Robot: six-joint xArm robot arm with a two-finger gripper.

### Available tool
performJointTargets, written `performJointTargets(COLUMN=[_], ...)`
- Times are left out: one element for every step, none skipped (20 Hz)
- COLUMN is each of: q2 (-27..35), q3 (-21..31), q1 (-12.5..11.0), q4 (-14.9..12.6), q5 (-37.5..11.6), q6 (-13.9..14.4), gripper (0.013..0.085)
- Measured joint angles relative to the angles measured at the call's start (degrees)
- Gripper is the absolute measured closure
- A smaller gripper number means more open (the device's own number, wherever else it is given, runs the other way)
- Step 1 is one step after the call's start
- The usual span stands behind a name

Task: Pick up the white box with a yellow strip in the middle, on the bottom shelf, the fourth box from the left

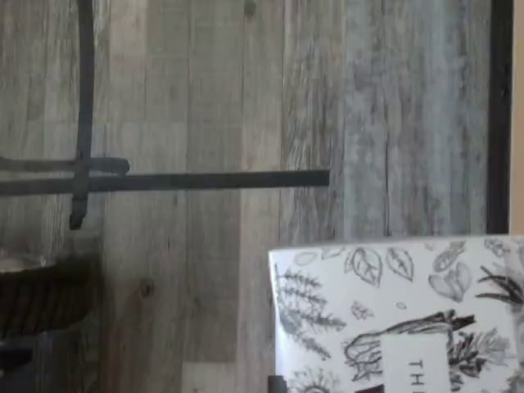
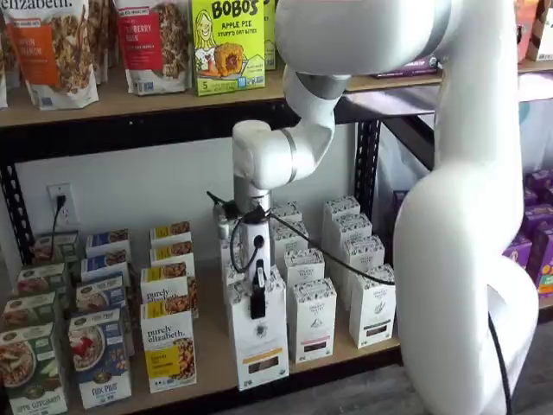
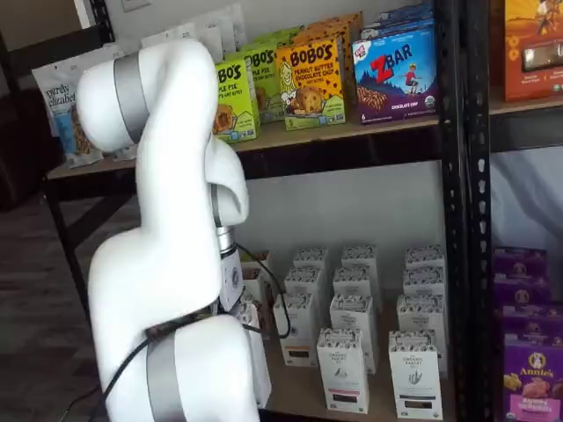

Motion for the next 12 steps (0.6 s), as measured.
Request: performJointTargets(q2=[-0.3, -0.6, -0.8, -1.1, -1.4, -1.6, -1.9, -2.2, -2.5, -2.8, -3.2, -3.5], q3=[0.3, 0.5, 0.9, 1.3, 1.7, 2.0, 2.3, 2.6, 2.9, 3.2, 3.5, 3.8], q1=[0.0, 0.0, 0.1, 0.3, 0.4, 0.4, 0.4, 0.4, 0.3, 0.2, 0.1, 0.0], q4=[0.7, 0.8, 0.4, -0.2, -0.7, -0.8, -0.9, -1.0, -1.2, -1.3, -1.4, -1.5], q5=[-0.5, -0.8, -1.4, -2.3, -3.0, -3.5, -3.7, -3.9, -4.0, -4.1, -4.1, -4.2], q6=[-0.6, -0.7, -0.2, 0.4, 0.8, 0.9, 1.0, 1.0, 1.1, 1.1, 1.1, 1.1], gripper=[0.049, 0.049, 0.049, 0.049, 0.049, 0.049, 0.049, 0.049, 0.049, 0.049, 0.049, 0.049])
